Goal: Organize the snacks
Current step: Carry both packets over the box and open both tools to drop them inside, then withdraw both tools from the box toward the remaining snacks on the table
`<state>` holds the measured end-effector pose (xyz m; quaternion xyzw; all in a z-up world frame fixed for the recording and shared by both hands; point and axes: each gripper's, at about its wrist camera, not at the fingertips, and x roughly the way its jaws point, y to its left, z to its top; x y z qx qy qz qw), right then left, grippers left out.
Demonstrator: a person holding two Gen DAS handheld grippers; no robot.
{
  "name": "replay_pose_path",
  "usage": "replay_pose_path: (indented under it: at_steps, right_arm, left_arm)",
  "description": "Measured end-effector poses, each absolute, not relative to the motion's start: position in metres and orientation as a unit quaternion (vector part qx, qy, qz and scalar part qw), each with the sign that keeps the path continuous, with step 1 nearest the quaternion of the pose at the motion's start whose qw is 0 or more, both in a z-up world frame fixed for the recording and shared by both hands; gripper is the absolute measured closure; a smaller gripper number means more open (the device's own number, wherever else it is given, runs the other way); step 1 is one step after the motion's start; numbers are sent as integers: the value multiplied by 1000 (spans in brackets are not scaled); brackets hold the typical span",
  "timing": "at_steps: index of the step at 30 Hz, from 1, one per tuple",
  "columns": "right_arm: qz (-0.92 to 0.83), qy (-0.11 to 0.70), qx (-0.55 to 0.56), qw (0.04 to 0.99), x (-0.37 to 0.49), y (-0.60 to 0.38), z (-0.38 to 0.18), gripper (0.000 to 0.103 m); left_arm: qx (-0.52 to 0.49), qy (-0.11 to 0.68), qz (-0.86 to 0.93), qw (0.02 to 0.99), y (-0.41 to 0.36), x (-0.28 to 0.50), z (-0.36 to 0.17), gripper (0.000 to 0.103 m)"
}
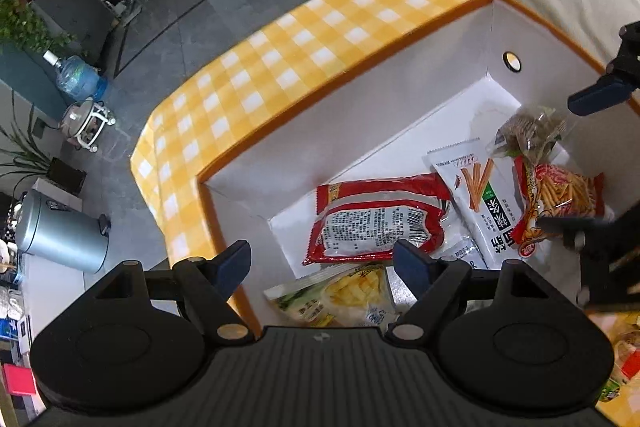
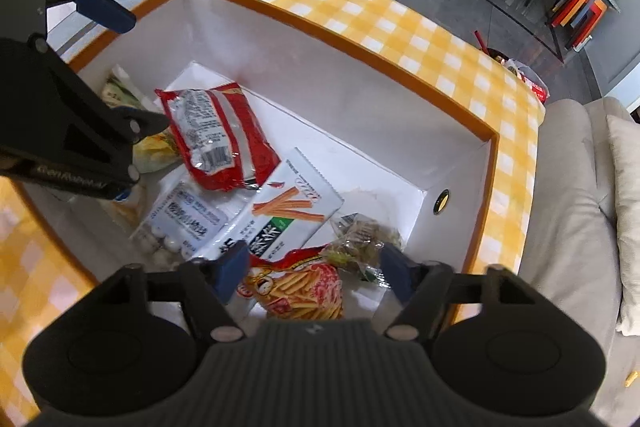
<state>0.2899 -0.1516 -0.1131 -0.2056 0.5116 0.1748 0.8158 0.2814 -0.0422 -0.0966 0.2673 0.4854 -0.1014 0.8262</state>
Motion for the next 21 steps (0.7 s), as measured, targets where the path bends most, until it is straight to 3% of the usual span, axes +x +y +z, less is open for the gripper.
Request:
replay_pose_path:
  at_steps: [21]
  right_arm:
    - [183, 562, -97, 801, 213, -167, -57, 20]
  left_arm:
    - [192, 495, -140, 836, -17, 196, -45, 9]
